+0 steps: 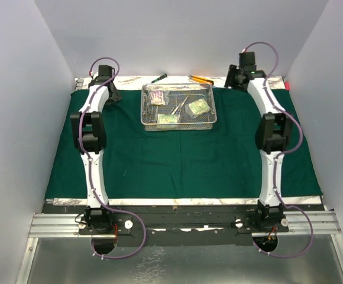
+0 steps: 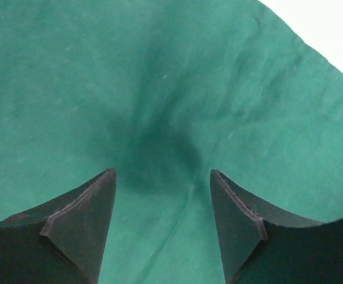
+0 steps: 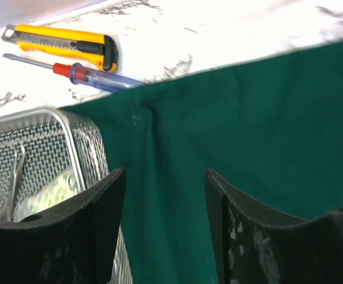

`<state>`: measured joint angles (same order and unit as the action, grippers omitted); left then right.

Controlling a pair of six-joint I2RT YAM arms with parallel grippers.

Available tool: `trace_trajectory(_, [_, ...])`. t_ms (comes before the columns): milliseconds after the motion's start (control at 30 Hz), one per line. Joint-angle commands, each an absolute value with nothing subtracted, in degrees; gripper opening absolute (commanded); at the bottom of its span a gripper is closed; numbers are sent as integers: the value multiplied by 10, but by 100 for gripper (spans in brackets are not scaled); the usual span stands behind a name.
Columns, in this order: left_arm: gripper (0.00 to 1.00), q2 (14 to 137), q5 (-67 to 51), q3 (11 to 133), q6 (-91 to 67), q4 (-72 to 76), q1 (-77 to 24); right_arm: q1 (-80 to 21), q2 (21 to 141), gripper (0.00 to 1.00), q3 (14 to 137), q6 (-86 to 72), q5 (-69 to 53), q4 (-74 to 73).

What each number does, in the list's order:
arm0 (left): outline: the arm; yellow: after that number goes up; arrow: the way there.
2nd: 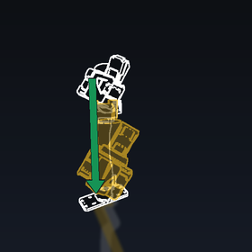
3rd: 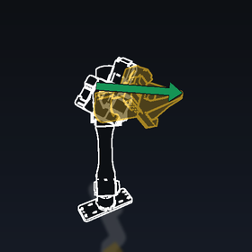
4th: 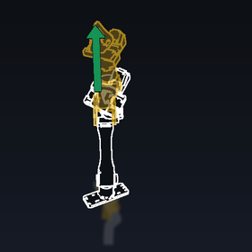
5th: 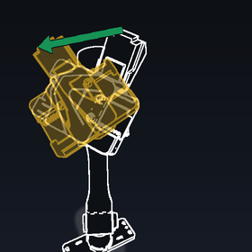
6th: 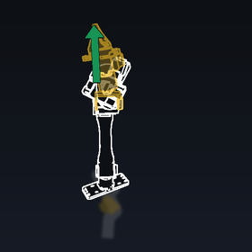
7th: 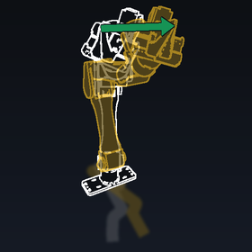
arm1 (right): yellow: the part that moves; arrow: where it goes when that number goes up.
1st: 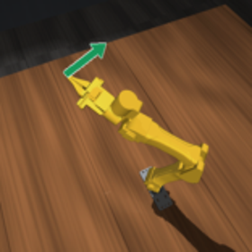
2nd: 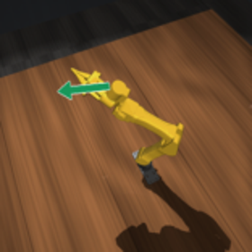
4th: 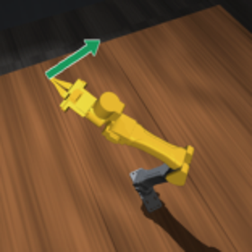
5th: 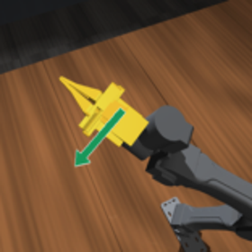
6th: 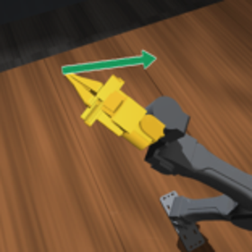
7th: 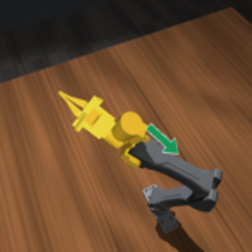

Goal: Open and lay out the surgical kit
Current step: Smooth out the surgical kit at the center of the board.

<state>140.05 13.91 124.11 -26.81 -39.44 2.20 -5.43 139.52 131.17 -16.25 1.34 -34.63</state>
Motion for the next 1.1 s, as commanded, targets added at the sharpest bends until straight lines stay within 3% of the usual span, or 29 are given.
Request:
trace_trajectory(0, [66,1264,137,1155,-244,-413,32,-32,1262,60,1208,-201,88,-426])
trace_trajectory(167, [62,1136,151,993,-263,-413,55,-5,1130,55,997,-276,160,-461])
trace_trajectory(433, [55,940,145,698,-315,-360,118,125,924,42,677,-363,147,-445])
trace_trajectory(667, [52,847,152,558,-351,-344,163,187,868,32,563,-403,157,-441])
trace_trajectory(1067, [54,793,198,425,-394,-339,246,252,863,32,481,-440,171,-434])
